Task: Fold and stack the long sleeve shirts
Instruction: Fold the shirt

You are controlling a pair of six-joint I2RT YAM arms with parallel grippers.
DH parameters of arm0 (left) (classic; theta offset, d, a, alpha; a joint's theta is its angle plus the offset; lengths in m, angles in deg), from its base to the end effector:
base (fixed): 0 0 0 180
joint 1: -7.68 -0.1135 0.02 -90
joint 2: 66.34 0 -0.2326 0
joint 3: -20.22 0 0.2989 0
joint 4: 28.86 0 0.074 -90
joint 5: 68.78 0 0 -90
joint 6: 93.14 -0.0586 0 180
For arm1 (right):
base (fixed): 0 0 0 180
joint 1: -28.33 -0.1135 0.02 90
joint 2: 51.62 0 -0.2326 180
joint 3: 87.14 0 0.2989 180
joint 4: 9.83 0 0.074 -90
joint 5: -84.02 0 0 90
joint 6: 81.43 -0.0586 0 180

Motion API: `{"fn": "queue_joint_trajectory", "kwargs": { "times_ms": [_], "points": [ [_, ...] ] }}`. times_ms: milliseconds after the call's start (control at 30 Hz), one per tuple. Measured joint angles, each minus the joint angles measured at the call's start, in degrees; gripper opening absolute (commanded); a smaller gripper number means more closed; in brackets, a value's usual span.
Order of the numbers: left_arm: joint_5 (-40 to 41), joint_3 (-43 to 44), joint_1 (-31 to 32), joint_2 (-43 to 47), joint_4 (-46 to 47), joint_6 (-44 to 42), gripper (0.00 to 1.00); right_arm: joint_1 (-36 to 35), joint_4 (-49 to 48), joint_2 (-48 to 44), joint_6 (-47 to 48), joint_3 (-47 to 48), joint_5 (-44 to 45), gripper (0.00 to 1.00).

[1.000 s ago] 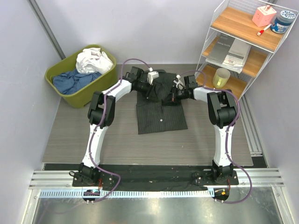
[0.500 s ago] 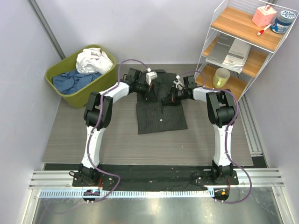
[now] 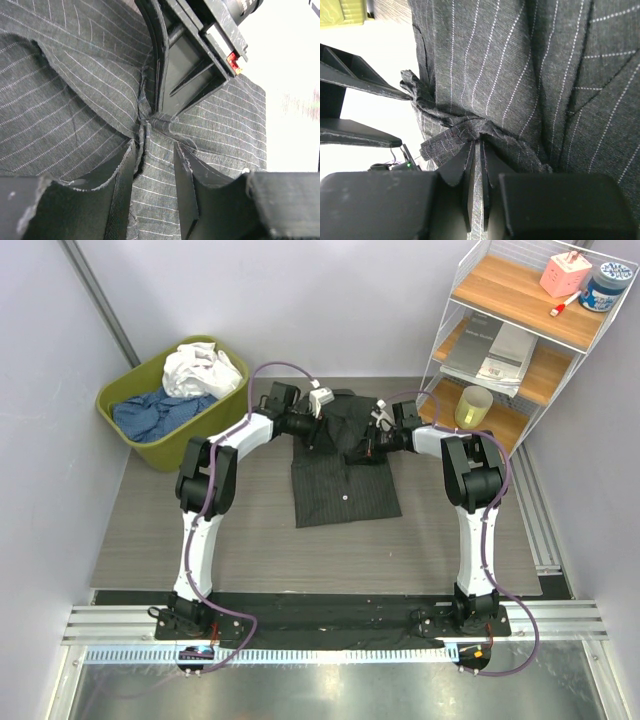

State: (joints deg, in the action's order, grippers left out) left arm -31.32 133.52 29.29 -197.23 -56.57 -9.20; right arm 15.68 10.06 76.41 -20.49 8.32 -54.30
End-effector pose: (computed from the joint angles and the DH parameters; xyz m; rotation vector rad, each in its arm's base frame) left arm 0.4796 -0.2400 0.1211 0.9687 2.0487 -1.2097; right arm 0.4627 0.1487 0.0462 -0.0204 2.5298 1.3510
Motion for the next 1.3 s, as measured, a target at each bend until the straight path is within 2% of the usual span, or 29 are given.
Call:
{"fn": "queue_joint_trajectory", "kwargs": {
  "times_ms": [533, 667, 700, 867, 1300],
  "points": [
    [0.0, 3.23, 0.85, -3.48, -2.71, -3.45, 0.34, 0.02, -0.13, 0.0, -0.09, 0.13, 0.0, 0.14],
    [0.02, 3.72, 1.55, -4.17, -4.42, -5.22, 0.29, 0.02, -0.13, 0.0, -0.09, 0.13, 0.02, 0.14],
    [0.02, 4.04, 1.73, -4.33, -4.87, -5.55, 0.19, 0.02, -0.13, 0.0, -0.09, 0.15, 0.04, 0.15],
    [0.02, 4.55, 2.16, -4.39, -6.45, -8.2, 0.05, 0.11, -0.11, 0.61, -0.09, 0.13, 0.26, 0.16],
    [-1.9, -3.91, -0.07, 1.62, -5.73, -12.85, 0.04, 0.39, 0.74, 0.98, -0.02, 0.5, 0.63, 0.2]
  ]
}}
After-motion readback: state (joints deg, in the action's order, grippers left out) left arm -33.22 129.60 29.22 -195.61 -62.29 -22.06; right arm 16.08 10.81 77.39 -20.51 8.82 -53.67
